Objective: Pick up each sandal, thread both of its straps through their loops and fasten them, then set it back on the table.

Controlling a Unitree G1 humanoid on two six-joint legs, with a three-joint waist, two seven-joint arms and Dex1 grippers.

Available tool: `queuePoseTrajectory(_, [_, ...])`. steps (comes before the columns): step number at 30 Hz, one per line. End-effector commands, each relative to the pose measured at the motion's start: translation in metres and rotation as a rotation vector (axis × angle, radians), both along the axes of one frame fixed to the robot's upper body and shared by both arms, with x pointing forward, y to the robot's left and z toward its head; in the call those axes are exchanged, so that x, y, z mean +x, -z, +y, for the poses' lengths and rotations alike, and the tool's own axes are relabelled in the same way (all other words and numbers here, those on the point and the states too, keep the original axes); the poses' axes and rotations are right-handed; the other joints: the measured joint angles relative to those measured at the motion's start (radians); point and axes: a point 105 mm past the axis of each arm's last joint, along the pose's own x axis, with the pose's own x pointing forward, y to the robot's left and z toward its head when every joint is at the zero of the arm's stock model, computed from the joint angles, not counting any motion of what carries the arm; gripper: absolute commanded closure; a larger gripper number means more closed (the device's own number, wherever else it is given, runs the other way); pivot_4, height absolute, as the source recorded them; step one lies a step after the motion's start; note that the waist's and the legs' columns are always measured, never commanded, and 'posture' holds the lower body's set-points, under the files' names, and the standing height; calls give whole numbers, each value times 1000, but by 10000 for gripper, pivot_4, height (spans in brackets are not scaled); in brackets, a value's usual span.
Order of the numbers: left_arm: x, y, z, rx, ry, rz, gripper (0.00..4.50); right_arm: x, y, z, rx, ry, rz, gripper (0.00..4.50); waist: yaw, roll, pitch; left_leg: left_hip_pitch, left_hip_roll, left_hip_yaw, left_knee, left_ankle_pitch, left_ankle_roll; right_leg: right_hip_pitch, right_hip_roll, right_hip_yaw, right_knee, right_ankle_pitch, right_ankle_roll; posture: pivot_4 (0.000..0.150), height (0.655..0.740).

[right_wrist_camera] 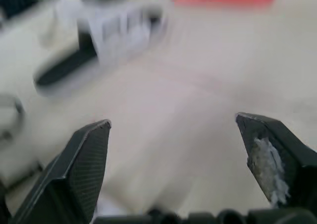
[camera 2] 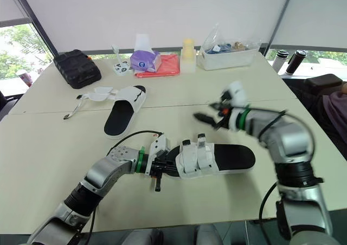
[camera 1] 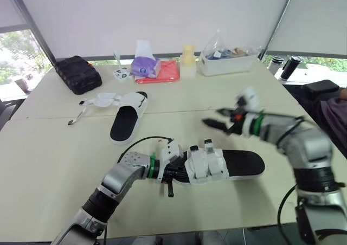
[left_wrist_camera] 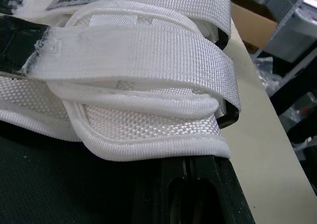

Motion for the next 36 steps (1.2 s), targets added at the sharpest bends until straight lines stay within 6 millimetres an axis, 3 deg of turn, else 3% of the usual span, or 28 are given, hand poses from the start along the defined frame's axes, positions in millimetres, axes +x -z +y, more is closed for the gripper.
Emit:
queuePoseTrajectory(1, [19, -16, 24, -39, -126, 4, 45000, -34, 12, -22, 155, -94, 167, 190, -2, 0, 0, 0, 1, 0, 0, 0, 0, 1, 0, 0, -1, 0, 0, 1500, 7400])
queuePoseTrajectory(6, [20, -57, 45, -155, -143, 3, 45000, -64, 36, -31, 253, -149, 349, 190, -17, 3, 3, -2, 2, 5, -1, 0, 1, -5, 0, 4, 3, 0, 0, 1500, 7400])
queuePoseTrajectory(11, [8, -80, 65, -133, -132, -53, 45000, -78, 59, -28, 316, -171, 517, 190, -26, 3, 3, -2, 2, 6, 0, 0, 1, -7, 0, 5, 5, 0, 0, 1500, 7400])
queuePoseTrajectory(17, [-9, -74, 73, -49, -135, -72, 45000, -83, 74, -10, 337, -237, 595, 190, -26, 3, 3, -2, 1, 6, 0, 0, 1, -7, 1, 5, 5, 0, 0, 1500, 7400])
queuePoseTrajectory(24, [-14, -66, 76, -30, -175, -56, 45000, -78, 99, 8, 323, -264, 709, 190, -25, 3, 3, -2, 1, 6, 0, 0, 1, -7, 1, 5, 5, 0, 0, 1500, 7400])
queuePoseTrajectory(28, [-15, -60, 74, -21, -188, -49, 45000, -59, 85, 24, 417, -315, 685, 190, -30, 2, 4, -2, 2, 6, 0, 0, 0, -7, 1, 5, 5, 0, 0, 1500, 7400])
queuePoseTrajectory(32, [-15, -58, 76, -10, -197, -48, 45000, -55, 81, 34, 425, -355, 710, 190, -27, 2, 4, -4, 2, 6, 0, 0, 0, -10, 1, 5, 6, 0, 0, 1500, 7400])
queuePoseTrajectory(35, [-14, -58, 78, -6, -209, -50, 45000, -60, 84, 42, 382, -395, 736, 7705, -24, 2, 4, -7, 1, 6, 1, 2, -3, -12, 0, 5, 6, 0, 0, 1500, 7400])
queuePoseTrajectory(36, [-14, -58, 79, -5, -209, -50, 45000, -63, 86, 45, 372, -409, 743, 13085, -25, 2, 4, -8, 1, 6, 1, 2, -3, -13, 0, 5, 6, 0, 0, 1500, 7400])
